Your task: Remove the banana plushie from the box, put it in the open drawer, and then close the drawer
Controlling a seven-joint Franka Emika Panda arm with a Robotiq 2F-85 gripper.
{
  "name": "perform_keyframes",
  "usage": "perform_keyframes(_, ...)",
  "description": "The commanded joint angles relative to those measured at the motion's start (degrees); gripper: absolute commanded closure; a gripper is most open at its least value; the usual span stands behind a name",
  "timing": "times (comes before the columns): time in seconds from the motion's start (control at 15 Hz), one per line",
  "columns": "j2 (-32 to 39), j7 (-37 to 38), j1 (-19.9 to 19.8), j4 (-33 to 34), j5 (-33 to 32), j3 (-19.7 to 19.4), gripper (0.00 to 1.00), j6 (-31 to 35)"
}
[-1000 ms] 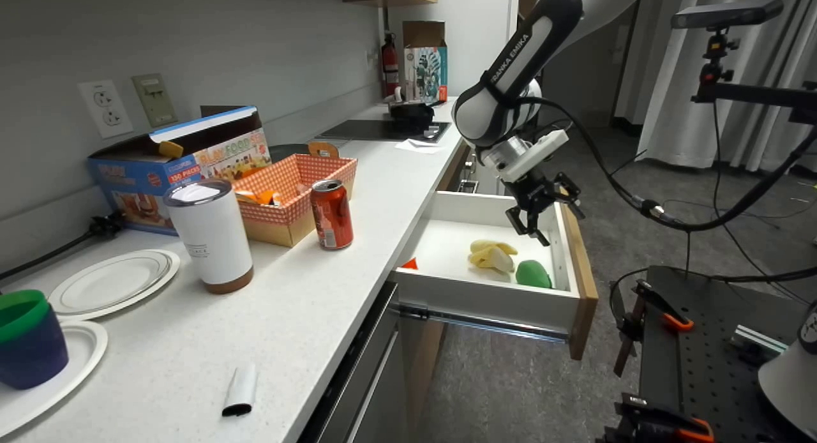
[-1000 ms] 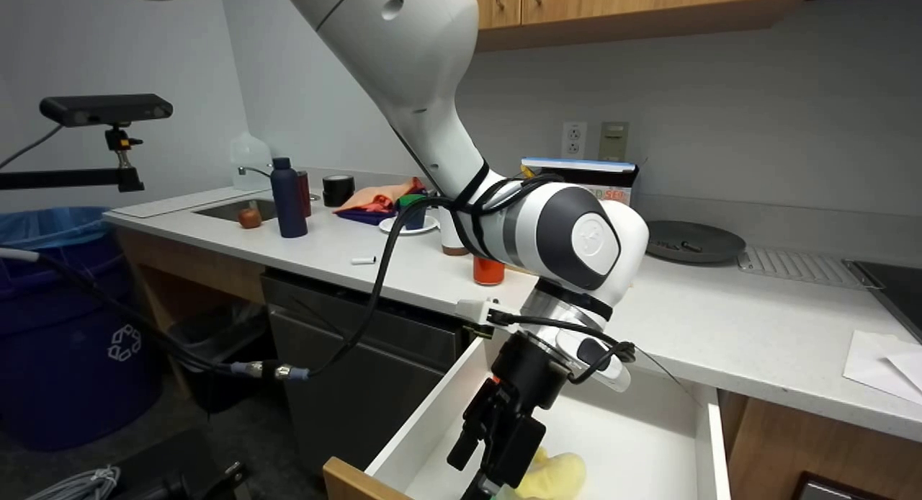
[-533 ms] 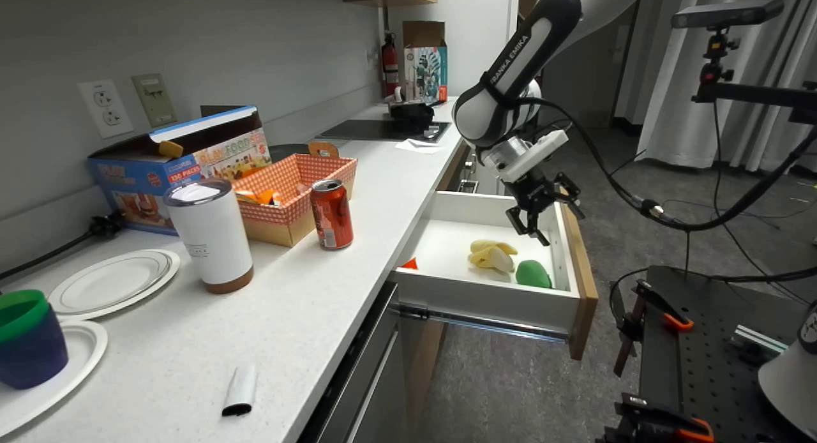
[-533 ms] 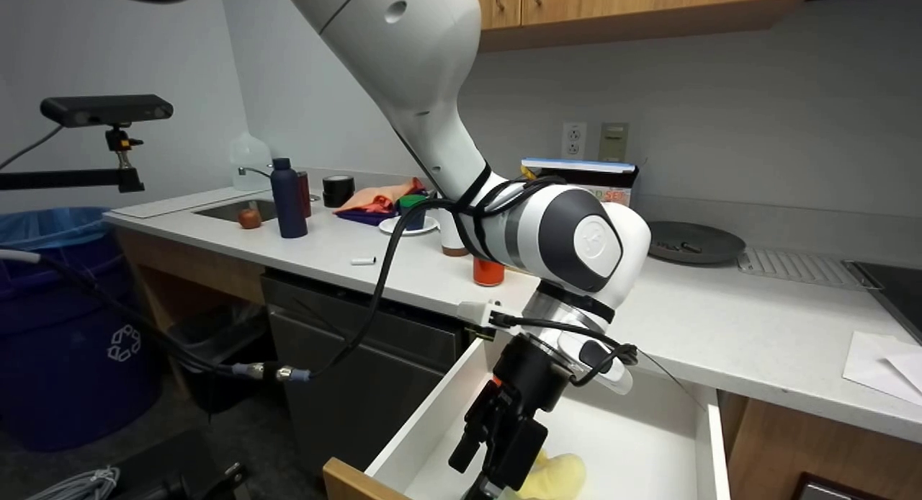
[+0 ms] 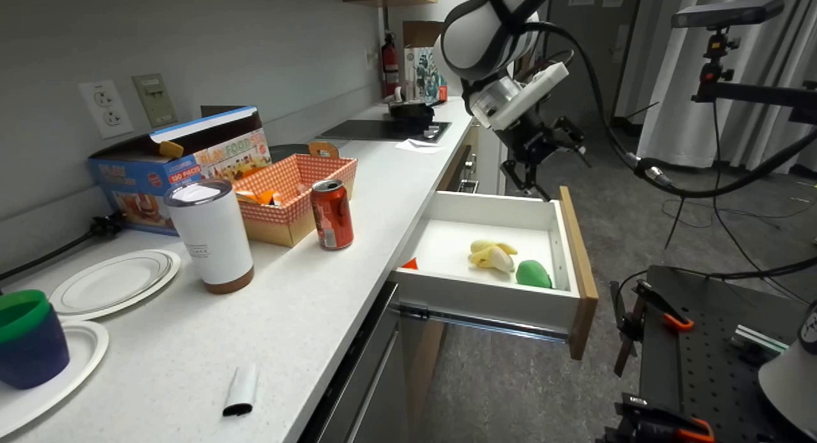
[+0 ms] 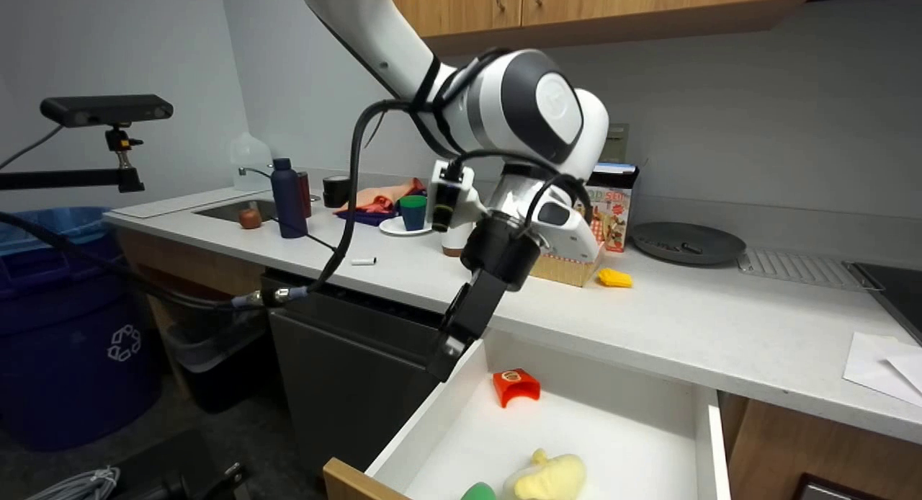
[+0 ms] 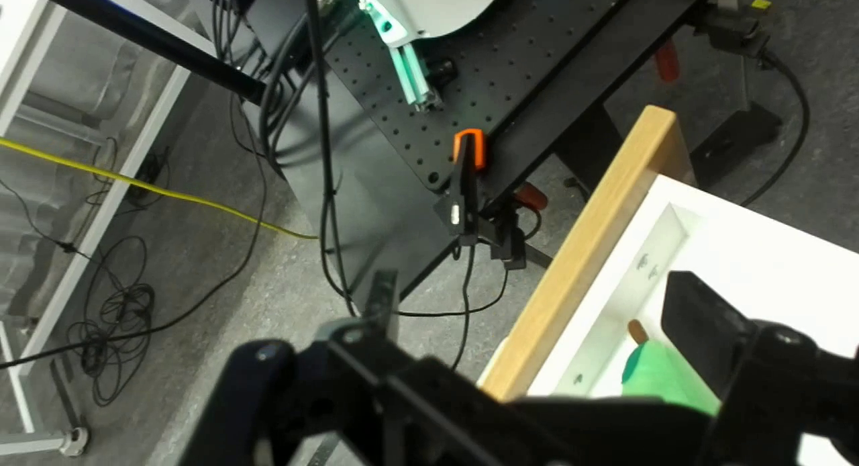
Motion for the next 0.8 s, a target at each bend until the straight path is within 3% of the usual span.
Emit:
perform_keyframes(0.0,-0.75,2.89,-2.17,-0.13,-4.97,-0.74,0.0,-2.51)
perform_keyframes(0.27,4.65,4.68,-5.15,-0.58,-7.83,-2.29,0.0,-1.31)
perform_keyframes(0.73,17.43,8.84,-7.7,1.21,-3.71,-3.7,0.0,1.2)
